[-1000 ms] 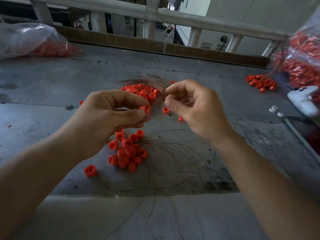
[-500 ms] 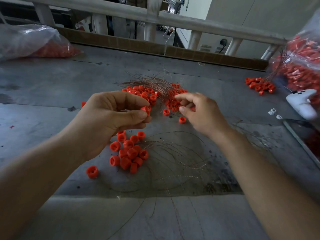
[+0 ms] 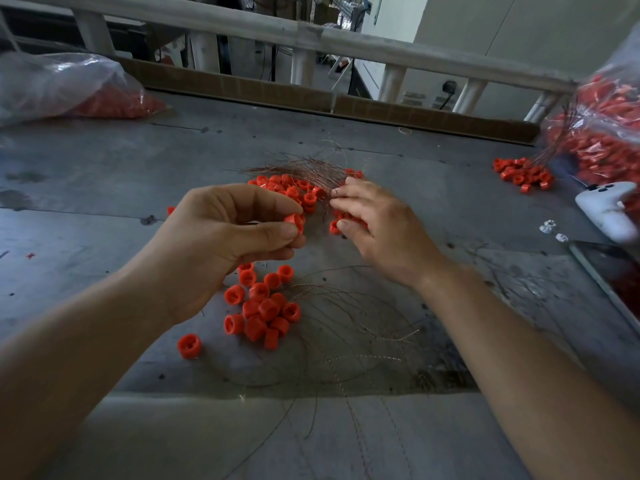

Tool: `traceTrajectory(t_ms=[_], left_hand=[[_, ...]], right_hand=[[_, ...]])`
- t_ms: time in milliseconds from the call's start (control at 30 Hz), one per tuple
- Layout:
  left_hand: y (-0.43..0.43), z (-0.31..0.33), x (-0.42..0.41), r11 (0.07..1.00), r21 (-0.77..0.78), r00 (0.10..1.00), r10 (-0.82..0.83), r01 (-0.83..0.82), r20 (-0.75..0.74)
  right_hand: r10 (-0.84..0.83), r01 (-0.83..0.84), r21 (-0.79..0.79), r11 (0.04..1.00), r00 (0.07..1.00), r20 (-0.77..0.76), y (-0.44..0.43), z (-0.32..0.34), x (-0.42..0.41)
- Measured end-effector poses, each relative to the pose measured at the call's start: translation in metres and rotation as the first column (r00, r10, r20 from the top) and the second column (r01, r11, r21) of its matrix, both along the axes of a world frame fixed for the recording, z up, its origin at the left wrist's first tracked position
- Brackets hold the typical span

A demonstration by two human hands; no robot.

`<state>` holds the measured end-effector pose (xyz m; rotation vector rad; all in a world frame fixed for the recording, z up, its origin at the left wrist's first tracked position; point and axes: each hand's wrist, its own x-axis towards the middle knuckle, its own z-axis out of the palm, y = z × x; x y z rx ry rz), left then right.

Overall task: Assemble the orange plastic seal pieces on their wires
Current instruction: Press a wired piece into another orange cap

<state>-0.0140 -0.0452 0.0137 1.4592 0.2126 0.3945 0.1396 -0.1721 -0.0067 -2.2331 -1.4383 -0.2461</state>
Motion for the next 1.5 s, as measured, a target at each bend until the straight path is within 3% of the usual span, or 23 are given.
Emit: traceTrajectory(t_ms=[200, 600, 800, 967, 1033, 1300, 1500], left_hand=[[0.000, 0.000, 0.000, 1.000, 0.018, 1.000, -0.005, 0.005, -0.007], [-0.001, -0.001, 0.000, 1.000, 0.028, 1.000, -0.006, 0.007, -0.016], [0.000, -0.002, 0.000, 0.999, 0.045, 1.000, -0.007, 0.007, -0.009], [0.002, -0.002, 0.000, 0.999, 0.048, 1.000, 0.004, -0.004, 0.004], [0.002, -0.003, 0.000, 0.997, 0.076, 1.000, 0.007, -0.006, -0.007], [0.002, -0.004, 0.001, 0.969, 0.234, 0.997, 0.079, -0.083, 0.027], [-0.002, 0.004, 0.006, 0.740, 0.656, 0.989, 0.119, -0.150, 0.093]], right_hand=[[-0.048, 0.062, 0.269, 0.961, 0.997, -0.061, -0.005, 0.006, -0.004], [-0.090, 0.127, 0.536, 0.835, 0.992, -0.094, -0.010, 0.009, 0.001], [-0.037, 0.191, 0.687, 0.701, 0.972, -0.232, -0.016, 0.017, 0.005], [0.074, 0.174, 0.864, 0.472, 0.969, -0.235, -0.024, 0.031, 0.007], [0.091, 0.174, 0.888, 0.425, 0.968, -0.234, -0.027, 0.035, 0.010], [0.037, 0.326, 0.728, 0.603, 0.900, -0.434, -0.027, 0.026, 0.014], [0.096, 0.305, 0.746, 0.592, 0.892, -0.441, -0.028, 0.025, 0.008]])
